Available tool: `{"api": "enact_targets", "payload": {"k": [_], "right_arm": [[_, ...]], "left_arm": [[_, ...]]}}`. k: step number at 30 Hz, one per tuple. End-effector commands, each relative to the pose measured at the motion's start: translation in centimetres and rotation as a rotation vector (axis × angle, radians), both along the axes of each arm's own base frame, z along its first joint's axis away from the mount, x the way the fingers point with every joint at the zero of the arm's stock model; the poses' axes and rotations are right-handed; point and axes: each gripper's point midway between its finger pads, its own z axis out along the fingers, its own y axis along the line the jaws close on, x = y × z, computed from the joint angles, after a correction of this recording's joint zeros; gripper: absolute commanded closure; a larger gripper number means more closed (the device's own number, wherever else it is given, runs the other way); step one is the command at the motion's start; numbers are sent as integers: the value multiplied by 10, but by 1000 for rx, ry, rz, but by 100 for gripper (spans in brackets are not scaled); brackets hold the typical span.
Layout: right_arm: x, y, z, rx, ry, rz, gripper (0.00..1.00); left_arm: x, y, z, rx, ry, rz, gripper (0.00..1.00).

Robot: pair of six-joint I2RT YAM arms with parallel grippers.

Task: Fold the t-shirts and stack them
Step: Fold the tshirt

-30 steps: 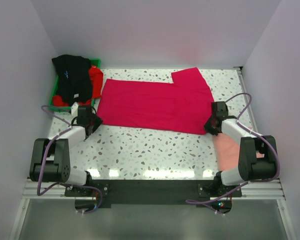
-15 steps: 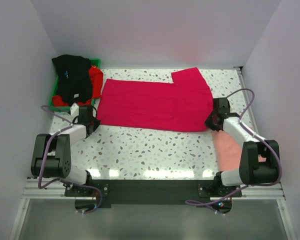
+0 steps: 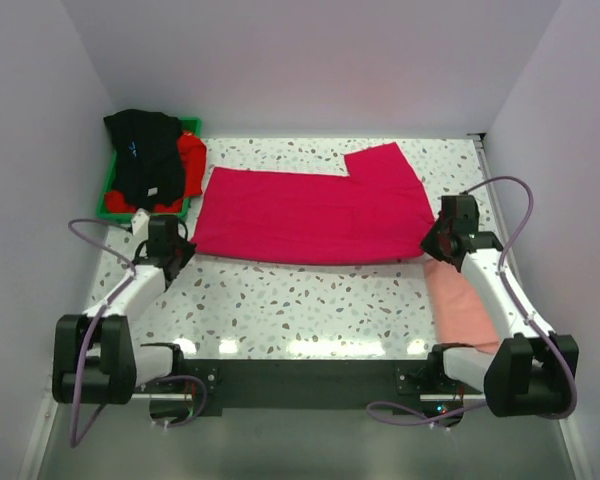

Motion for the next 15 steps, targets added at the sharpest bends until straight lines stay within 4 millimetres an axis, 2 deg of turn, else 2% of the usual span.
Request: {"api": "enact_targets", "payload": {"k": [1,4,5,8,11,12,13,15], "right_arm": [[-19,-7,21,-16,-9,-6,100],[-37,-7,26,0,-8,-19,100],[-45,-7,26,2,6,-18,100],[-63,-5,29,20,14,-20,100],[-80,-2,31,38,8,-20,94],[-84,-1,31,43,7,-22,85],[-89,-1,33,47,-8,-25,79],[-97,-1,33,48,-8,-27,64]], "left_arm": [[-33,10,-8,26,55,47,100],[-52,10,-5,17,49,57,100],[-54,10,4,13,13,59,100],[-73,10,2,8,25,69,100],[-83,9,13,-3,-20,77,100],[-85,8,13,-8,-27,72,97],[-89,6,12,-18,-22,65,85],[-90,3,17,-28,-43,53,71]]}}
